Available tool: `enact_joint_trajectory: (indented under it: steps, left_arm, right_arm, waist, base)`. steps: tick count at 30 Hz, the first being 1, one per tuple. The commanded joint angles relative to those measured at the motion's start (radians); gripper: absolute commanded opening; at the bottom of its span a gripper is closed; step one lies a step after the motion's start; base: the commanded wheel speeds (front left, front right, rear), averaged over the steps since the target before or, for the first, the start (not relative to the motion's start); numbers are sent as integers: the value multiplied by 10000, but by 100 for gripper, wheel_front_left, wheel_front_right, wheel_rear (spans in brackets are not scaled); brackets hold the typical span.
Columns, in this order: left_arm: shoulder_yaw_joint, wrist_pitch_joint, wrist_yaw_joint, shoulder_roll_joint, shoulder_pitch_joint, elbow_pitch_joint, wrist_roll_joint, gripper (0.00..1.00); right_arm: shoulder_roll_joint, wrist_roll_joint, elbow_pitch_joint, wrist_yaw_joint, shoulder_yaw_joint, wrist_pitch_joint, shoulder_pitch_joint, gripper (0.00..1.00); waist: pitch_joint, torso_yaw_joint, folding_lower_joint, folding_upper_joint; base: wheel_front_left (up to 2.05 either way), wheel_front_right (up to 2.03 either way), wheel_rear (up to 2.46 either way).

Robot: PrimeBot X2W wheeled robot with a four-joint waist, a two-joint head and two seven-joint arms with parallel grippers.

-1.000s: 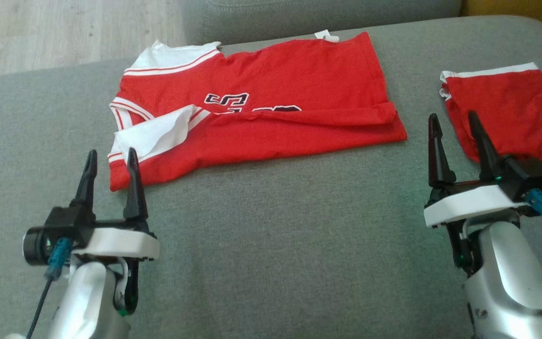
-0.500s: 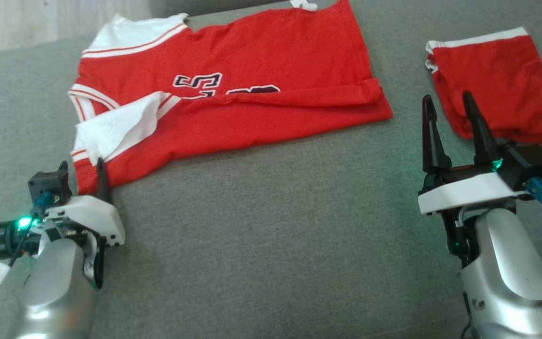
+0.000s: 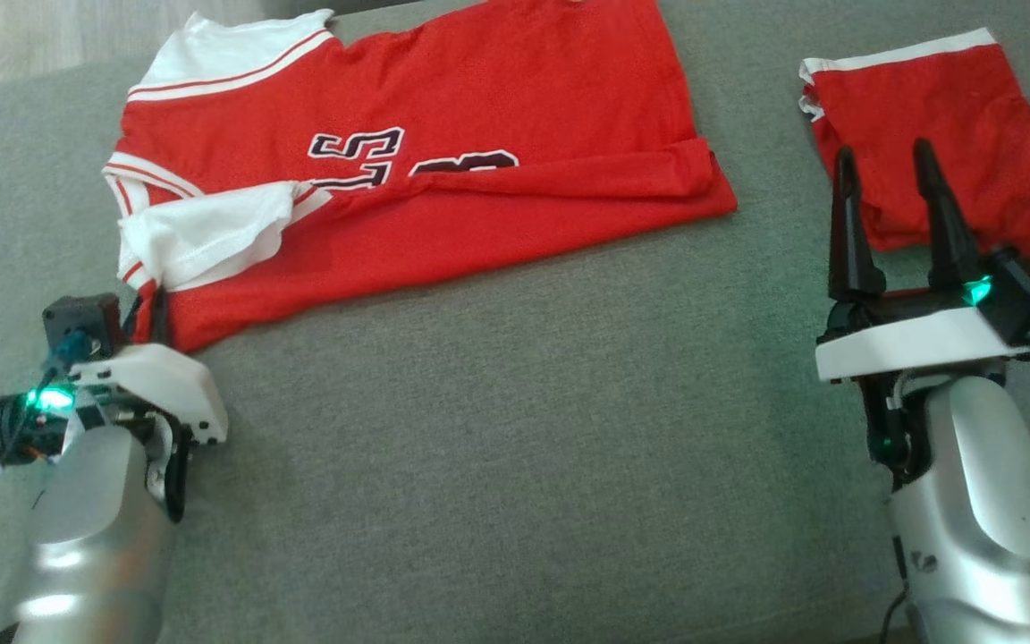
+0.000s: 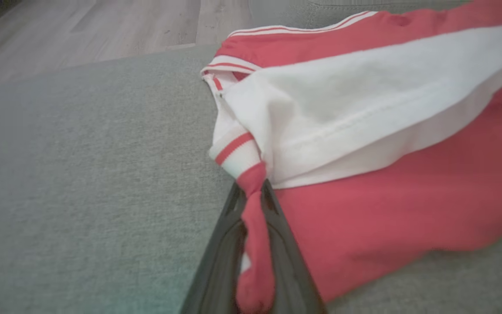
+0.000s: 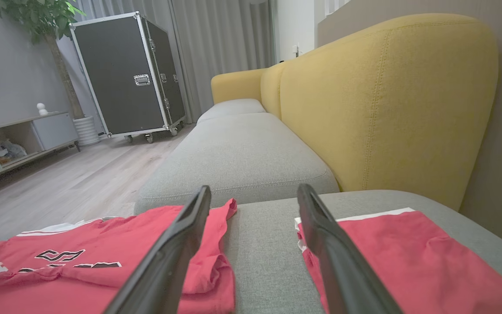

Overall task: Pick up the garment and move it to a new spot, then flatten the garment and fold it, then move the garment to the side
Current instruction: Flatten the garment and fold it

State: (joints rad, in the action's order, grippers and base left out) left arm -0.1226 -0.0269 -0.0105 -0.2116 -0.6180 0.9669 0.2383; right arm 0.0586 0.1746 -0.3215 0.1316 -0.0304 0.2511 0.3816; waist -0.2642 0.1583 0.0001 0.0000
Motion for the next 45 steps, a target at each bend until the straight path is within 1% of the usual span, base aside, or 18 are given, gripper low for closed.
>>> enact_joint_trajectory:
  steps: [1,3,6,10,16,19,20,24,25,31,32,33,34,39,45]
  left_arm:
    - [313,-195,-184,-439,21,73,81,0]
    - [347,-785,-241,-394,-89,-102,106,0]
    - [287,-1654,-227,-299,-246,-448,67,0]
    - [153,-2163,-219,-169,-358,-1104,-48,0]
    - [-247,-2303,-72,70,-185,-2069,-284,0]
    - [-432,-2314,-8,178,-89,-2387,-345,0]
    - [-546,-2316,22,253,-43,-2542,-370,0]
    - [-765,-2303,92,364,12,-2735,-415,0]
    - [-857,-2288,117,420,-3,-2810,-425,0]
    - [-1082,-2213,164,537,-59,-2856,-433,0]
    - [-1108,-2205,164,552,-68,-2841,-429,0]
    - [-1129,-2200,162,562,-76,-2821,-423,0]
    - [-1140,-2186,154,561,-77,-2783,-413,0]
    - [-1149,-2112,104,415,92,-2408,-367,0]
    - [-1139,-2016,95,185,517,-1970,-285,0]
  right_arm:
    - [-83,-89,318,-9,-153,106,274,100]
    - [-83,-226,230,-9,-112,46,316,100]
    - [-83,-387,-47,-9,25,-352,464,100]
    - [-83,-678,-694,-9,115,-1150,886,100]
    - [-83,-581,-2465,-9,195,-2661,2004,100]
    - [-83,-756,-3522,-9,396,-3327,2579,100]
    - [-83,-1052,-4182,-9,587,-3655,2919,100]
    - [-52,-1678,-5432,-9,937,-4280,3431,100]
    - [-16,-1927,-5951,-9,1057,-4494,3653,100]
    - [126,-2494,-7172,-9,1068,-4797,4213,100]
    - [133,-2530,-7354,-9,1018,-4846,4298,81]
    - [136,-2546,-7509,-9,953,-4860,4385,22]
    - [148,-2536,-7630,-9,886,-4832,4480,0]
    - [258,-2233,-8075,-9,609,-4446,4750,0]
    - [385,-1649,-8404,-9,264,-4118,4688,0]
  waist:
    - [42,-77,-1,0]
    - [86,-179,-1,0]
    - [157,-374,-1,0]
    - [248,-672,-1,0]
    - [315,-1166,-1,0]
    - [289,-1401,-1,0]
    - [251,-1555,-1,0]
    - [152,-1805,-1,0]
    - [90,-1914,-1,0]
    - [-40,-2107,-1,0]
    - [-46,-2118,-1,0]
    - [-46,-2124,-1,0]
    - [-32,-2118,-1,0]
    - [280,-1940,-1,0]
    - [878,-1639,-1,0]
  base:
    - [0,0,0]
    - [0,0,0]
    - [0,0,0]
    - [0,0,0]
    - [0,0,0]
    - [0,0,0]
    - [0,0,0]
    - [0,0,0]
    - [0,0,0]
    - [0,0,0]
    - [0,0,0]
    - [0,0,0]
    - [0,0,0]
    - [0,0,0]
    - [0,0,0]
